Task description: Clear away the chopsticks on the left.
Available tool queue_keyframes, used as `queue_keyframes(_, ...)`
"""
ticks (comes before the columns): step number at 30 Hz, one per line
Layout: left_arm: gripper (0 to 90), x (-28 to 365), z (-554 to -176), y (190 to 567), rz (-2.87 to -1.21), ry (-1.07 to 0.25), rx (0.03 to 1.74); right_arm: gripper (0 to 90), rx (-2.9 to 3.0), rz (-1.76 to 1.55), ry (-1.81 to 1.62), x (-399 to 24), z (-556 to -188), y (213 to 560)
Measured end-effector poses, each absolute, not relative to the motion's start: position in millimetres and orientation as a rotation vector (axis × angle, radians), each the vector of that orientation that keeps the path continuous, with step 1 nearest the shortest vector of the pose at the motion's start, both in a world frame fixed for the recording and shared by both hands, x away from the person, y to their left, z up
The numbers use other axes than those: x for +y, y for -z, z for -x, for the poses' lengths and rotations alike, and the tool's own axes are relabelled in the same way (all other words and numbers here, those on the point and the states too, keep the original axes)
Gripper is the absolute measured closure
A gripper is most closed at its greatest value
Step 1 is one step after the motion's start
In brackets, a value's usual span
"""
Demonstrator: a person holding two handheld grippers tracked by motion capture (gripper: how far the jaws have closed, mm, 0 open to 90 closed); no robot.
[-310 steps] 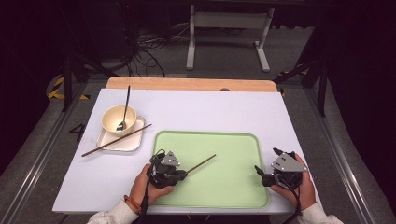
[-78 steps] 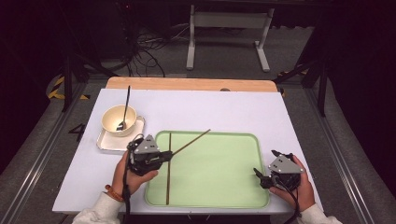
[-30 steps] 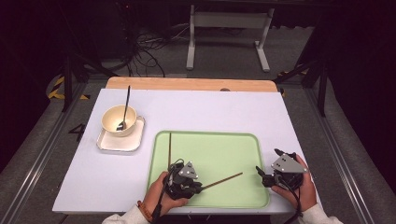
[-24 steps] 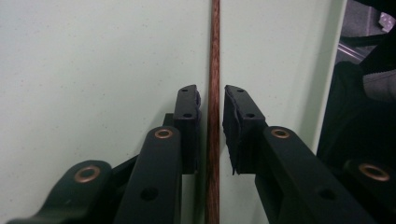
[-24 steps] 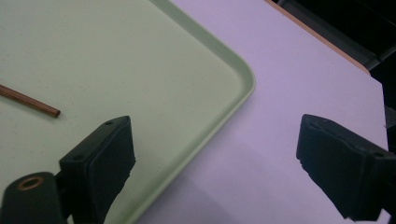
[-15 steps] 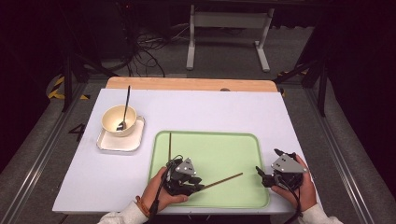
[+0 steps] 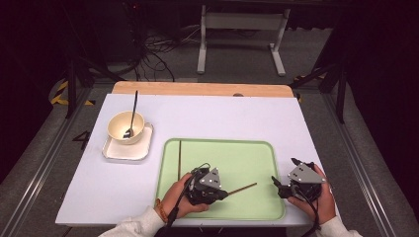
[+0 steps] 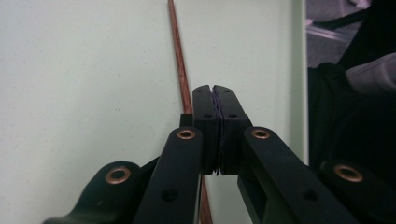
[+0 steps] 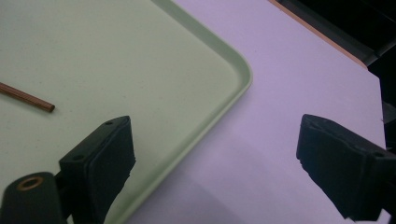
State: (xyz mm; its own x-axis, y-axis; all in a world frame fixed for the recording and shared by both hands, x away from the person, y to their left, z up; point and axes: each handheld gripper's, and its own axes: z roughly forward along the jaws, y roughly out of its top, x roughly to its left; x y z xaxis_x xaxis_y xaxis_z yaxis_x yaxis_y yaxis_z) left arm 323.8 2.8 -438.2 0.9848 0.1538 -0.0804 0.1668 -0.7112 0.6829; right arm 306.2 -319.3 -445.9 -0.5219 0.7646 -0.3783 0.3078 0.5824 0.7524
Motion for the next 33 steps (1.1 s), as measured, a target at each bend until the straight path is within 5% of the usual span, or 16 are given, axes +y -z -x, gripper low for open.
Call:
queue_keyframes(13,89.8,-16.1,-332.9,451.8,-2.393,0.026,0.234,11.7,2.110,-0.847,-0.814,-319.1,-306.6,447.1)
queue_keyframes(33,89.4,36.3,-362.8,452.9,-2.347,-0.052,0.518,11.6,2.123,-0.851,-0.807,-316.8,-306.8,449.1)
